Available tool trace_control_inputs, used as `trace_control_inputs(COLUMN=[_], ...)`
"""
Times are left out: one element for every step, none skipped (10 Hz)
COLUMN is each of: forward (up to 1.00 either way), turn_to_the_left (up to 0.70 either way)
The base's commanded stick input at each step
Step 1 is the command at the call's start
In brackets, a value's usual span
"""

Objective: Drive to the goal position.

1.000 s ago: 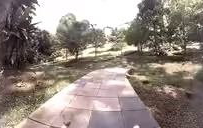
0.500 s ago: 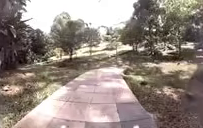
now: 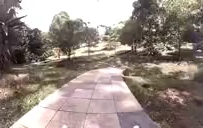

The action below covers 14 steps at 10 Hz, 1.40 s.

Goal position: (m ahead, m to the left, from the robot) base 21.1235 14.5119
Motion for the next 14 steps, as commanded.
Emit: trace_control_inputs(forward=[0.45,0.45,0.45,0.45,0.45,0.45,0.45,0.45,0.45,0.45,0.45,0.45,0.45,0.45], turn_to_the_left=[0.0,0.0,0.0,0.0,0.0,0.0,-0.11,-0.27,-0.27,-0.27,-0.27,-0.27,-0.25,-0.12])
